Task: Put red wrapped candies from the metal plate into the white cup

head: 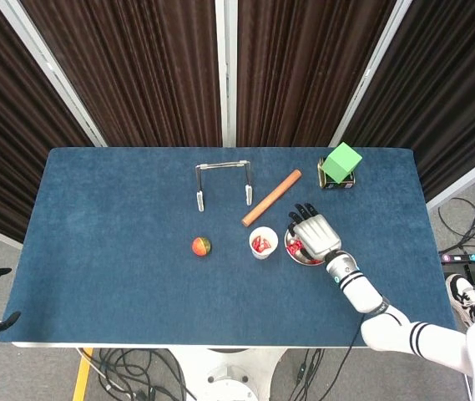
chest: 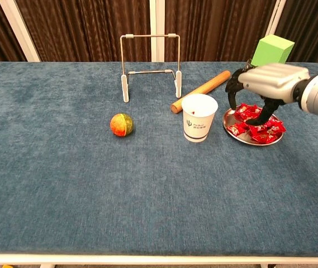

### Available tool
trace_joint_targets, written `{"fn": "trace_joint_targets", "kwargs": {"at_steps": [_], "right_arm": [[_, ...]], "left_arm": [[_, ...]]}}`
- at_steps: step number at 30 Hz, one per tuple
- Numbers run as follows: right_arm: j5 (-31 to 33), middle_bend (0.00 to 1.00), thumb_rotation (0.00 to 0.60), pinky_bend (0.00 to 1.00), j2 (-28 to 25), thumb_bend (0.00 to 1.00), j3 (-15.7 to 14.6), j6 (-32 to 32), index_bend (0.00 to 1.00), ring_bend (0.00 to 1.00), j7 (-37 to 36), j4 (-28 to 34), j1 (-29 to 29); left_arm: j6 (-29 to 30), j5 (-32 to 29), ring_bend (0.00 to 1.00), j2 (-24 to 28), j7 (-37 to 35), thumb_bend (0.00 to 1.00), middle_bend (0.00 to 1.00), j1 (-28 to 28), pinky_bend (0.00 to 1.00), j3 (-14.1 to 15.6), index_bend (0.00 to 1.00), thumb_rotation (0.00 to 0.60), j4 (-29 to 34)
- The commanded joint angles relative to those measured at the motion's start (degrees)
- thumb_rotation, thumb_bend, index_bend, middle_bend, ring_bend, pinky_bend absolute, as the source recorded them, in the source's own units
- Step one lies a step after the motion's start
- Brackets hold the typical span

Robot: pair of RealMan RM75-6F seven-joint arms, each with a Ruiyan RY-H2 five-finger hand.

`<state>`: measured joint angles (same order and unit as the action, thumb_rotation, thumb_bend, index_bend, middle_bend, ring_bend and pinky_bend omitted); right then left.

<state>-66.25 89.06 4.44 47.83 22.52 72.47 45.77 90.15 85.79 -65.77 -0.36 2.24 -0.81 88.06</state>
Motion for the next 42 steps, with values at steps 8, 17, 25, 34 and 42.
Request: {"fn": "trace_joint_targets", "kwargs": {"at_steps": [8,17,25,34,42], "right_arm": [[-2.24,0.10,0.600,0.05,5.77,0.24,-0.77,-1.23,0.44,0.00,-1.95,-7.53,-0.13],[-3.40,0.09,0.600,0.04,8.32,0.30,-0.78,-1.87,0.46,0.00,-2.52,-11.31,-0.27],[-4.63,0.11,0.600,0.03,8.40,0.36,-0.08,-0.28,0.55,0.00,-4.39,-11.75,-1.21],[-8.44,0.12,0.600,0.02,-3.16,0.36,4.05,7.37,0.57,0.00,-7.77,3.71,-2.41],[-8.03,0.11,0.600,0.02,-5.98,0.36,5.77,4.79,0.55,0.00,-4.27,12.67,0.47]], "left_arm": [[-0.53,-0.20,0.11,-0.31,-0.41,0.00,0.19,-0.16,0.19,-0.04,0.32,0.600,-0.57],[-0.42,-0.27,0.11,-0.75,-0.83,0.00,0.19,0.19,0.19,0.19,0.32,0.600,-1.19],[-0.40,-0.26,0.11,-0.76,-0.97,0.00,0.19,0.32,0.19,0.24,0.32,0.600,-1.44],[0.04,0.15,0.11,-0.35,-0.35,0.00,0.19,0.27,0.19,0.05,0.32,0.600,-0.70],[-0.04,0.24,0.11,0.08,0.20,0.00,0.19,-0.01,0.19,-0.17,0.32,0.600,0.19]]}}
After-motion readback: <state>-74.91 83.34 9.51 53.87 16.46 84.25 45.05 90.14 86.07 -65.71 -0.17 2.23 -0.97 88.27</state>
